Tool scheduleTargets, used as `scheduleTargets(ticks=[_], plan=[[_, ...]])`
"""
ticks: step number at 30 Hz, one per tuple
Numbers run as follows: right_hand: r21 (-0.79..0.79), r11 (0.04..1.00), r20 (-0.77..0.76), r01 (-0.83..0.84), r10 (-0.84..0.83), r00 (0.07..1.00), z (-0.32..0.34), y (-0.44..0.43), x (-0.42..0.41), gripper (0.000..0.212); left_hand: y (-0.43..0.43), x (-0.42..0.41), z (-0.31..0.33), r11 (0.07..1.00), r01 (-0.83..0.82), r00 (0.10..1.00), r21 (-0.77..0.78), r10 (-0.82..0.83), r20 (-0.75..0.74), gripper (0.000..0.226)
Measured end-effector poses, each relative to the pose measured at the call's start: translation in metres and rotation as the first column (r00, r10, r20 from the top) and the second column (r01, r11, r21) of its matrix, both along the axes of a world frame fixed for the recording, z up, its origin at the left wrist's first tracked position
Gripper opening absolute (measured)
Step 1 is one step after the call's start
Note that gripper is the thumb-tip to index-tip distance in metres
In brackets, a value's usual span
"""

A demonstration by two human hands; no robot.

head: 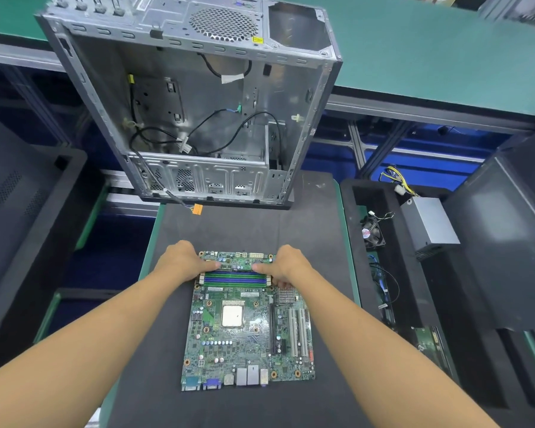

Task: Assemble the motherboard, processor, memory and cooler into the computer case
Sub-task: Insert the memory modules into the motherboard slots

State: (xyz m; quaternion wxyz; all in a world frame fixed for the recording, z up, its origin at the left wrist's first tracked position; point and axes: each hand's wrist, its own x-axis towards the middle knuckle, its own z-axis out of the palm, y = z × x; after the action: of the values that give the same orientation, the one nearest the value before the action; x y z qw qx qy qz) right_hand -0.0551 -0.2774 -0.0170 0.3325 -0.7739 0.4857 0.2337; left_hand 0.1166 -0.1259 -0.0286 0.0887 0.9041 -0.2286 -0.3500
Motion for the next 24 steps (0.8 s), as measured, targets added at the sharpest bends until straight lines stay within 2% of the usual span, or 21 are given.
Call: scheduleTargets(ticks=[2, 9, 13, 24], plan=[[0.004, 1.0, -0.025, -0.009, 0.009, 1.0, 0.003, -0.002, 0.002, 0.061, -0.002, -0.001, 0.002, 1.0, 0.015, 1.0, 0.027, -0.015, 0.008, 0.066], [-0.001, 0.997, -0.115, -0.071, 0.071, 0.991, -0.005, 0.0, 0.007, 0.065, -0.002, 0.001, 0.001, 0.997, -0.081, 0.985, 0.015, 0.082, -0.149, 0.064], [0.073, 0.991, -0.196, -0.109, 0.122, 0.973, -0.004, -0.005, 0.013, 0.069, -0.001, 0.001, 0.0, 0.996, -0.083, 0.974, 0.028, 0.088, -0.21, 0.069], [0.102, 0.97, -0.292, -0.219, 0.24, 0.926, -0.009, -0.012, 0.028, 0.072, -0.006, -0.003, -0.002, 0.996, -0.036, 0.989, 0.08, 0.047, -0.142, 0.062]])
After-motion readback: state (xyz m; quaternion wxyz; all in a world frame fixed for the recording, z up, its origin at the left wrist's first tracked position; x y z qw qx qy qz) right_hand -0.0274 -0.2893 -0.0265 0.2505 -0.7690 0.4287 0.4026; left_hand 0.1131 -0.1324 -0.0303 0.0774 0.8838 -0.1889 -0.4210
